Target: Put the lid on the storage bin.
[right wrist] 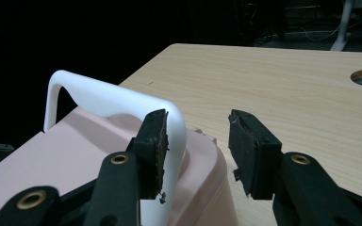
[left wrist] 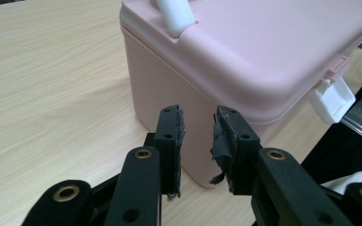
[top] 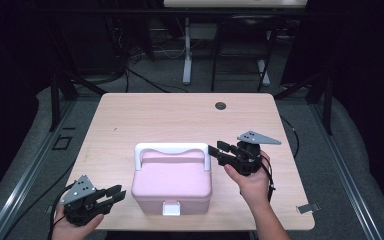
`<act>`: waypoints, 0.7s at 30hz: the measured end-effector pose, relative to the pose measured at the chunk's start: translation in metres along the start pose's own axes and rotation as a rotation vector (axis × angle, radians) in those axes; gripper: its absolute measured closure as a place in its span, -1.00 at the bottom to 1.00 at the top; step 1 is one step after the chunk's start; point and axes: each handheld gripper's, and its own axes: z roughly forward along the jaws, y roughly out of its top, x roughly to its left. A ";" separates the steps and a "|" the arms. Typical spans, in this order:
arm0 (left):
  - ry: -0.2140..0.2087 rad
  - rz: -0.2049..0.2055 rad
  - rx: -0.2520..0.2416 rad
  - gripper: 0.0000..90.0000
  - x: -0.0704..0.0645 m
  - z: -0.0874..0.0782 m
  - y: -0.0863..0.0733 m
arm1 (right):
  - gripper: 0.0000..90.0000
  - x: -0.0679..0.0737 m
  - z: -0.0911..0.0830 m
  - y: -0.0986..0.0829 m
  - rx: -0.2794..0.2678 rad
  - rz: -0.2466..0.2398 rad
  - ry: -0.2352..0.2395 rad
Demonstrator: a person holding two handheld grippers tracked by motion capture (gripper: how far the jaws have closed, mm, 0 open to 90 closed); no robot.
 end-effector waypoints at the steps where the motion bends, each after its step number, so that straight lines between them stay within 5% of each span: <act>1: 0.000 0.001 0.007 0.57 0.001 0.000 0.000 | 0.26 0.000 0.000 0.000 -0.001 0.001 0.001; 21: 0.033 -0.045 -0.024 0.37 0.016 0.000 0.015 | 0.23 -0.008 -0.004 0.002 -0.004 0.015 -0.016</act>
